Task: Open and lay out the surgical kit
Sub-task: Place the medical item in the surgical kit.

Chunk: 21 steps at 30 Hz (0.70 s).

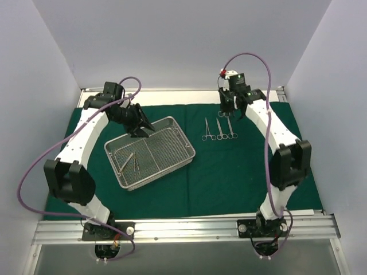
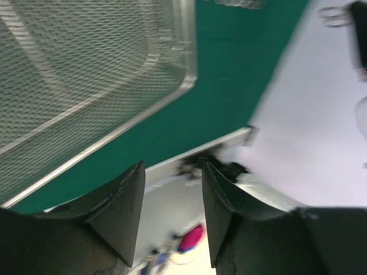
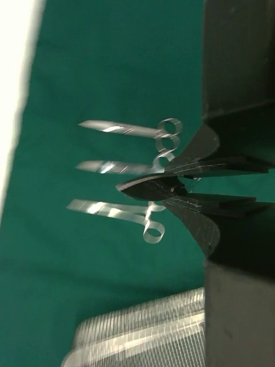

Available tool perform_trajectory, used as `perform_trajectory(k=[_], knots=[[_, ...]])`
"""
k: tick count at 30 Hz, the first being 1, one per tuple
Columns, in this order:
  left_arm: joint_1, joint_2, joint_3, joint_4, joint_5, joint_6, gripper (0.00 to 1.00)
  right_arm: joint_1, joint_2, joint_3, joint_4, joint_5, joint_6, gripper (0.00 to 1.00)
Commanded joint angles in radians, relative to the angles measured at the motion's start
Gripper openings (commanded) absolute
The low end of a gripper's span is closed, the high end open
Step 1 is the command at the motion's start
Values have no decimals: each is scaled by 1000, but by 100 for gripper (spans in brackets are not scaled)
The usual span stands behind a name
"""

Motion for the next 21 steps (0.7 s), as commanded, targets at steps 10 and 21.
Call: perform_trajectory(k=[10, 21], knots=[[-94, 126, 227, -297, -425, 377, 50, -180, 292, 147, -459, 160, 46, 0], [-66, 132, 114, -214, -382, 417, 50, -257, 415, 219, -390, 153, -43, 0]])
